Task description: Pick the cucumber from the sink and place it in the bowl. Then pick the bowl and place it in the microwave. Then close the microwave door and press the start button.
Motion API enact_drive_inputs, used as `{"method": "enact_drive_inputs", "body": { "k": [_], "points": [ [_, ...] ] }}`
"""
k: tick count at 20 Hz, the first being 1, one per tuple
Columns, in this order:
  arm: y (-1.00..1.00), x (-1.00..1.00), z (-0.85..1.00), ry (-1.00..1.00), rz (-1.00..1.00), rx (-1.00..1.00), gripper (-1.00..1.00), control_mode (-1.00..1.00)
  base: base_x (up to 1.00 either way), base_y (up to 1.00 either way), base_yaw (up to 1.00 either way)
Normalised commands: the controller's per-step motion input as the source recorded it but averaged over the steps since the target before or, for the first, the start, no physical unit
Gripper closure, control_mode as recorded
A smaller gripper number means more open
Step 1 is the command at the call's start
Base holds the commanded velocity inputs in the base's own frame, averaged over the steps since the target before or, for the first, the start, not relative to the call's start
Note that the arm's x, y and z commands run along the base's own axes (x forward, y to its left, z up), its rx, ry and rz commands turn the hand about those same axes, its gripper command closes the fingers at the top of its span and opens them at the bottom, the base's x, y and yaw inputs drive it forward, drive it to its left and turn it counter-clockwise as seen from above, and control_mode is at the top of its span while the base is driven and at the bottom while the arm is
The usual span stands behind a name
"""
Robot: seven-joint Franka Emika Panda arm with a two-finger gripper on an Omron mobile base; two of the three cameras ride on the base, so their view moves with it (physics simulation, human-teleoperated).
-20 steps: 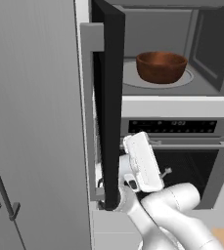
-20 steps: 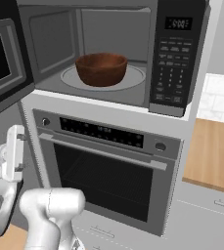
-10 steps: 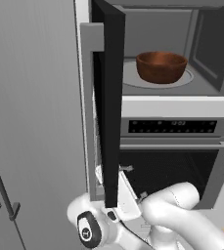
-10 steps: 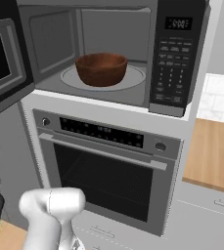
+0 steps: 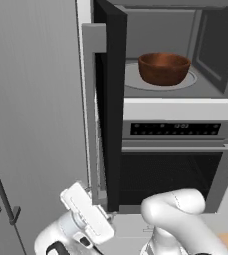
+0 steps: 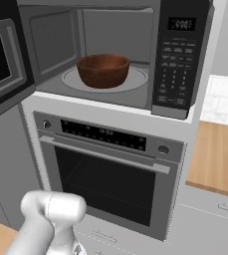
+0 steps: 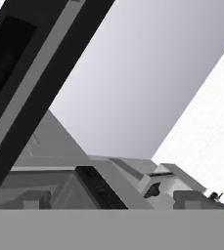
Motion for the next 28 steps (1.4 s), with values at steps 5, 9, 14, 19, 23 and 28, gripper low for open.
{"method": "enact_drive_inputs", "body": {
  "k": [5, 9, 14, 19, 23, 28],
  "points": [
    [0.66, 0.08, 0.01, 0.0, 0.14, 0.12, -1.0, -1.0, 0.0, 0.0, 0.0],
    [0.35, 0.04, 0.28, -0.01, 0.16, 0.16, -1.0, -1.0, 0.0, 0.0, 0.0],
    [0.02, 0.0, 0.63, -0.03, 0.15, 0.18, -1.0, -1.0, 0.0, 0.0, 0.0],
    [-0.05, -0.03, 0.79, -0.06, 0.11, 0.14, -1.0, -1.0, 0.0, 0.0, 0.0],
    [-0.41, -0.1, 0.63, -0.05, 0.06, 0.13, -1.0, -1.0, 0.0, 0.0, 0.0],
    [-0.69, -0.05, 0.47, -0.03, 0.05, 0.14, -1.0, -1.0, 0.0, 0.0, 0.0]
  ]
}}
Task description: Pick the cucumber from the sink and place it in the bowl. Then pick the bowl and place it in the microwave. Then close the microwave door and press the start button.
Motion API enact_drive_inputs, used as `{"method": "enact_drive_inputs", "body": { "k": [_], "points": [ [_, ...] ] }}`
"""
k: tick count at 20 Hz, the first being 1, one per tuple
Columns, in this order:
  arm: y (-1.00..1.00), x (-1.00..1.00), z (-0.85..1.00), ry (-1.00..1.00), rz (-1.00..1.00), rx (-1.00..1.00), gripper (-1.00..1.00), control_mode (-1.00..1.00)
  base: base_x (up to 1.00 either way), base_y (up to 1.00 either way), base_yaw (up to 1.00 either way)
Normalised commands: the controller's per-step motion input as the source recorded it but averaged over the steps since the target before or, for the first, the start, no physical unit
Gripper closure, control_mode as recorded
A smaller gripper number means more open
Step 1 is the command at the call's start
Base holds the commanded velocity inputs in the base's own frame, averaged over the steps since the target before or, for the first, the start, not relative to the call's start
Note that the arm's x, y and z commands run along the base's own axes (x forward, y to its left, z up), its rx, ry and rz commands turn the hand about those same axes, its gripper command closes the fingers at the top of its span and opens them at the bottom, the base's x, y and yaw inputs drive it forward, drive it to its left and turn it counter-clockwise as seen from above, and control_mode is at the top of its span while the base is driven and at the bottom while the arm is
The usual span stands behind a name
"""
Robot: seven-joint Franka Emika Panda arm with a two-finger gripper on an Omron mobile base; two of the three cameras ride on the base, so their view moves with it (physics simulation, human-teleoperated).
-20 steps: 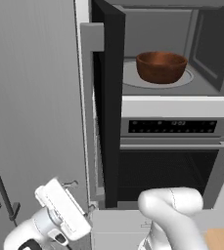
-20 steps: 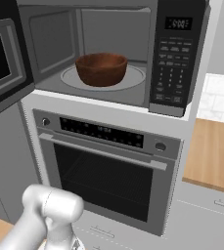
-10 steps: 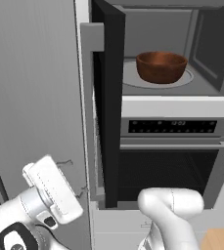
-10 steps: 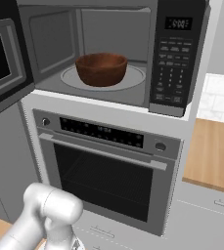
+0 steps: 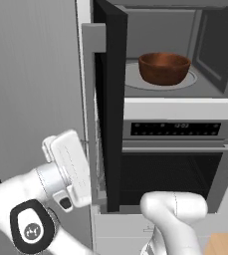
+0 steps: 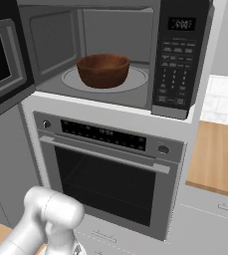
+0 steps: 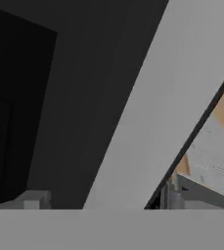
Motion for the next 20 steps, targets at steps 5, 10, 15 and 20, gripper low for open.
{"method": "enact_drive_inputs", "body": {
  "k": [5, 10, 15, 20],
  "points": [
    [-0.89, -0.11, 0.46, -0.02, 0.08, 0.17, -1.0, -1.0, 0.0, 0.0, 0.0],
    [-0.95, -0.16, 0.47, -0.02, 0.11, 0.19, -1.0, -1.0, 0.0, 0.0, 0.0],
    [-0.94, -0.08, 0.51, -0.01, 0.17, 0.23, -1.0, -1.0, 0.0, 0.0, 0.0],
    [-0.81, 0.03, 0.56, 0.0, 0.22, 0.24, -1.0, -1.0, 0.0, 0.0, 0.0]
  ]
}}
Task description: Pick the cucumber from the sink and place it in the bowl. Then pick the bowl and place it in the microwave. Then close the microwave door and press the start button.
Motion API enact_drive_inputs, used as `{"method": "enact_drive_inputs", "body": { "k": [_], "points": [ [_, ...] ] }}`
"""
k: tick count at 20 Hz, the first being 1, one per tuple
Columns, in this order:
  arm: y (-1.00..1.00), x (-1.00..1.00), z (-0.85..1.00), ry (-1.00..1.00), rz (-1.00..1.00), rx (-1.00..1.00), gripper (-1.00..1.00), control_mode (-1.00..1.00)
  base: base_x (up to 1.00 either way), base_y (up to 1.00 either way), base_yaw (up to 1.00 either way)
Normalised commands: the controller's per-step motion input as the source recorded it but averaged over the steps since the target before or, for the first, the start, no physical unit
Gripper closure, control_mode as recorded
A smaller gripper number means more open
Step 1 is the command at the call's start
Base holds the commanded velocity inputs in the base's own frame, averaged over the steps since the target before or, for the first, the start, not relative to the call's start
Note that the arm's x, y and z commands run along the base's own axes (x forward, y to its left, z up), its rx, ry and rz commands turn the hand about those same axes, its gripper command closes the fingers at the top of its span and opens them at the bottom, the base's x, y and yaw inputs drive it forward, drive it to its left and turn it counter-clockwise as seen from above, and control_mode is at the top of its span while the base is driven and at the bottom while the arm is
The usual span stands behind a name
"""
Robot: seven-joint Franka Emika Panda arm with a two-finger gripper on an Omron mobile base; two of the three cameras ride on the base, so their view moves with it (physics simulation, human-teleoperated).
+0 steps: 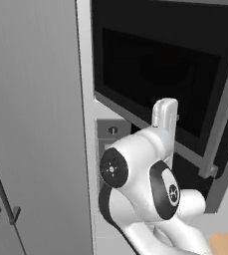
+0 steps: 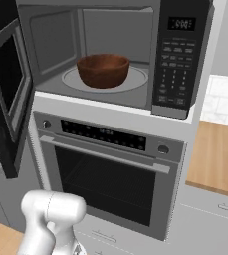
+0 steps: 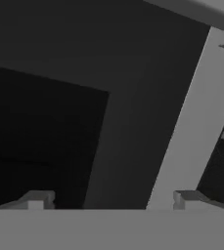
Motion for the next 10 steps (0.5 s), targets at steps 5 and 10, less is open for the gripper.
{"method": "enact_drive_inputs", "body": {
  "k": [5, 10],
  "points": [
    [-0.63, 0.25, 0.45, 0.0, 0.29, 0.24, -1.0, -1.0, 0.0, 0.0, 0.0],
    [-0.54, 0.38, 0.21, 0.0, 0.33, 0.21, -1.0, -1.0, 0.0, 0.0, 0.0]
  ]
}}
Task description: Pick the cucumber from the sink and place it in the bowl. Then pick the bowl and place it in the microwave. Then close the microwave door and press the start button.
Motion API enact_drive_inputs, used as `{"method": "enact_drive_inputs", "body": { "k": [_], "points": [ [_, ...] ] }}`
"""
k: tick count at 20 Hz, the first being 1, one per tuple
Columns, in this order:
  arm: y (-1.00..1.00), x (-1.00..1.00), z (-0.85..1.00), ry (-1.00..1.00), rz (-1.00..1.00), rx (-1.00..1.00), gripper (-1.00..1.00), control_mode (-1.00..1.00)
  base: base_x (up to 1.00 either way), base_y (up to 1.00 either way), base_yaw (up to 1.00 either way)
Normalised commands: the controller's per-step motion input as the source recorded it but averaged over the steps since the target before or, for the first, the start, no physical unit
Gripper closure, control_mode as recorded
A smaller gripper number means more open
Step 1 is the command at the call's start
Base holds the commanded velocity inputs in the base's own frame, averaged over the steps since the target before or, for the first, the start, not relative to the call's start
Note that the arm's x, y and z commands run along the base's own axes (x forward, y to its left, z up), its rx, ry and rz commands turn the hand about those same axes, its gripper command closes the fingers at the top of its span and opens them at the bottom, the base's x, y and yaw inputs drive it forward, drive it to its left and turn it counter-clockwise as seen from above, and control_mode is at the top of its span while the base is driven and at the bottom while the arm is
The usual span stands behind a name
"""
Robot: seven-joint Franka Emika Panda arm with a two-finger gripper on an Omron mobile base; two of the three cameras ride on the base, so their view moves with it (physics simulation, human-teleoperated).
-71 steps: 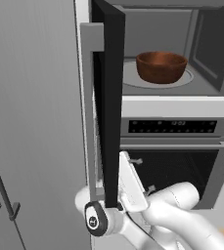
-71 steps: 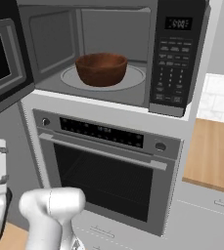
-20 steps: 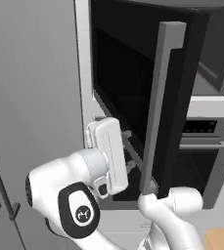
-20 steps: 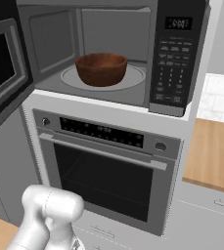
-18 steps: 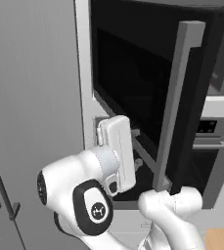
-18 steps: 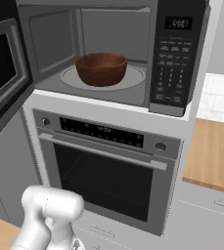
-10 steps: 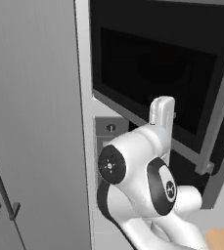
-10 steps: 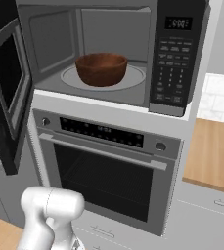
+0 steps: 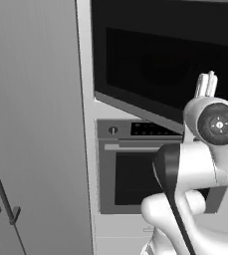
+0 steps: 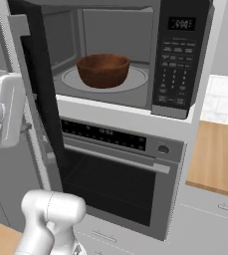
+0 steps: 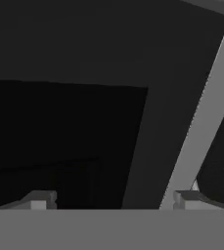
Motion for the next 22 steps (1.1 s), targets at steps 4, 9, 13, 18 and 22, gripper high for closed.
{"method": "enact_drive_inputs", "body": {
  "k": [4, 9, 13, 18, 22],
  "points": [
    [-0.42, 0.57, 0.03, 0.0, 0.34, 0.18, -1.0, -1.0, 0.0, 0.0, 0.0],
    [-0.13, 0.72, 0.0, 0.0, 0.25, 0.12, -1.0, -1.0, 0.0, 0.0, 0.0],
    [0.0, 0.72, 0.0, 0.0, 0.2, 0.09, -1.0, -1.0, 0.0, 0.0, 0.0],
    [0.0, 0.67, 0.0, 0.0, 0.17, 0.1, -1.0, -1.0, 0.0, 0.0, 0.0],
    [0.0, 0.57, 0.0, 0.0, 0.14, 0.09, -1.0, -1.0, 0.0, 0.0, 0.0]
  ]
}}
